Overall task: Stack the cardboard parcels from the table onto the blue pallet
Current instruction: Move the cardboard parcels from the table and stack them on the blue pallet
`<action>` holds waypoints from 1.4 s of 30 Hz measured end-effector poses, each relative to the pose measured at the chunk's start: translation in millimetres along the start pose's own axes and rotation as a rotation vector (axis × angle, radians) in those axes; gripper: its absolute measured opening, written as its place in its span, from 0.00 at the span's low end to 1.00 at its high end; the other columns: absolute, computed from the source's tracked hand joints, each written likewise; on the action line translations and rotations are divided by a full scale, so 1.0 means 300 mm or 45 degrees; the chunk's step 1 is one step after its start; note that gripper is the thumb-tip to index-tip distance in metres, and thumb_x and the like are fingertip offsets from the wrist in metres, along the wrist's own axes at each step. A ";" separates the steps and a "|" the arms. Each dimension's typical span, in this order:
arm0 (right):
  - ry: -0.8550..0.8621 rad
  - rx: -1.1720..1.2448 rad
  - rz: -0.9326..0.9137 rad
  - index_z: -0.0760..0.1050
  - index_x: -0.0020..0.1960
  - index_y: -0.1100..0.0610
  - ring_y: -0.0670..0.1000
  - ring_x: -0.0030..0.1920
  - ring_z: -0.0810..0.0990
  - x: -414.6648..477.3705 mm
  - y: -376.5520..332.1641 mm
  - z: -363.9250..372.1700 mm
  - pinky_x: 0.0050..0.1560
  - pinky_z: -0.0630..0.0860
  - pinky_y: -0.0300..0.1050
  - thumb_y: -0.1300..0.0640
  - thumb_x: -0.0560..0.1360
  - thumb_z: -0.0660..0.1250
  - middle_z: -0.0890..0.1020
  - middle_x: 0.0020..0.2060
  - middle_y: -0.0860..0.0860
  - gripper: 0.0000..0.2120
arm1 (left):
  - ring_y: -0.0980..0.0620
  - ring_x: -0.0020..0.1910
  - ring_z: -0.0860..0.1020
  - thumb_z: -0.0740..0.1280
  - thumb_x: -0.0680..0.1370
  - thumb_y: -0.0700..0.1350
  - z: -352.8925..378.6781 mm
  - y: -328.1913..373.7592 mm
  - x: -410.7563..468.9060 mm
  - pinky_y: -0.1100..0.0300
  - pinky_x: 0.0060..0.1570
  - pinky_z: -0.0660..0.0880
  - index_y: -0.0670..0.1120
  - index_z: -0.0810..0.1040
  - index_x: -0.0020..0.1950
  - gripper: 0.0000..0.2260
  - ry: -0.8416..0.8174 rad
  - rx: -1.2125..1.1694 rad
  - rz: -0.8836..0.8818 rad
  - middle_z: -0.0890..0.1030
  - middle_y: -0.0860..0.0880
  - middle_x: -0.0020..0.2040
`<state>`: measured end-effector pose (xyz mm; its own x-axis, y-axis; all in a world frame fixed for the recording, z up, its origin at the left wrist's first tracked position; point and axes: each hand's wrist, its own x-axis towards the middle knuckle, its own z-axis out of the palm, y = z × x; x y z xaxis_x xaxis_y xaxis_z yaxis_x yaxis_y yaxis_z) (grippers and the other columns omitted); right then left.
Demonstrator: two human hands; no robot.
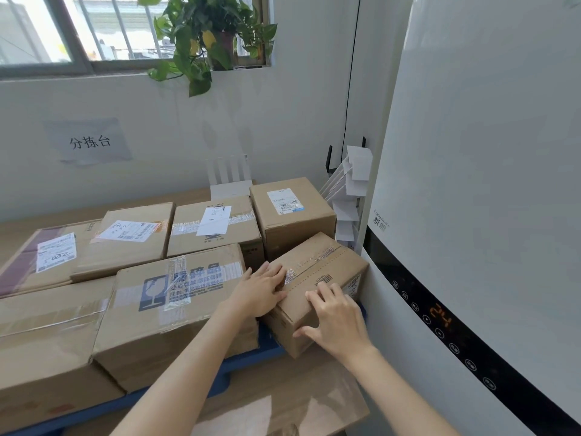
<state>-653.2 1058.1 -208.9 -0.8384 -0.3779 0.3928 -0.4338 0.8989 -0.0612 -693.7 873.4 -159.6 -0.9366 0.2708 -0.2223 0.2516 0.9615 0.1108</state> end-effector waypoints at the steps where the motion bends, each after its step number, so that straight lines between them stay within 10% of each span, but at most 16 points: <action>1: 0.016 -0.007 0.013 0.74 0.48 0.52 0.50 0.43 0.75 0.004 -0.014 0.004 0.38 0.78 0.42 0.29 0.60 0.71 0.76 0.44 0.49 0.30 | 0.48 0.78 0.41 0.51 0.83 0.55 0.009 -0.009 0.007 0.44 0.73 0.39 0.53 0.47 0.79 0.26 0.021 0.027 -0.011 0.45 0.52 0.79; 10: 0.103 -0.066 0.102 0.74 0.53 0.55 0.57 0.57 0.76 0.078 -0.077 0.057 0.55 0.74 0.54 0.30 0.61 0.71 0.78 0.52 0.54 0.33 | 0.45 0.76 0.36 0.50 0.78 0.66 0.057 -0.070 -0.050 0.37 0.71 0.36 0.53 0.43 0.79 0.34 0.271 -0.155 -0.355 0.40 0.48 0.79; 16: -0.221 0.056 0.007 0.56 0.75 0.43 0.59 0.77 0.50 0.141 -0.008 0.082 0.71 0.45 0.68 0.34 0.70 0.66 0.55 0.78 0.49 0.38 | 0.40 0.74 0.30 0.58 0.62 0.78 0.068 -0.144 -0.104 0.30 0.67 0.37 0.56 0.31 0.76 0.54 0.042 -0.111 -0.343 0.30 0.48 0.76; 23: -0.215 -0.022 0.039 0.62 0.74 0.44 0.59 0.72 0.66 0.141 -0.022 0.095 0.66 0.63 0.69 0.34 0.64 0.70 0.69 0.72 0.50 0.42 | 0.38 0.73 0.29 0.69 0.68 0.68 0.073 -0.105 -0.092 0.29 0.66 0.36 0.54 0.30 0.76 0.55 0.017 -0.142 -0.365 0.28 0.47 0.75; 42: -0.263 0.000 0.042 0.63 0.73 0.44 0.59 0.70 0.69 0.110 -0.050 0.083 0.62 0.68 0.69 0.33 0.64 0.70 0.71 0.69 0.52 0.41 | 0.39 0.74 0.30 0.70 0.68 0.65 0.075 -0.101 -0.094 0.30 0.67 0.37 0.56 0.34 0.77 0.54 0.025 -0.092 -0.300 0.30 0.48 0.76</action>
<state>-682.4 1026.6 -217.8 -0.9020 -0.3859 0.1939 -0.4052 0.9115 -0.0708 -669.4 837.7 -178.4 -0.9722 0.0380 -0.2311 0.0085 0.9918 0.1273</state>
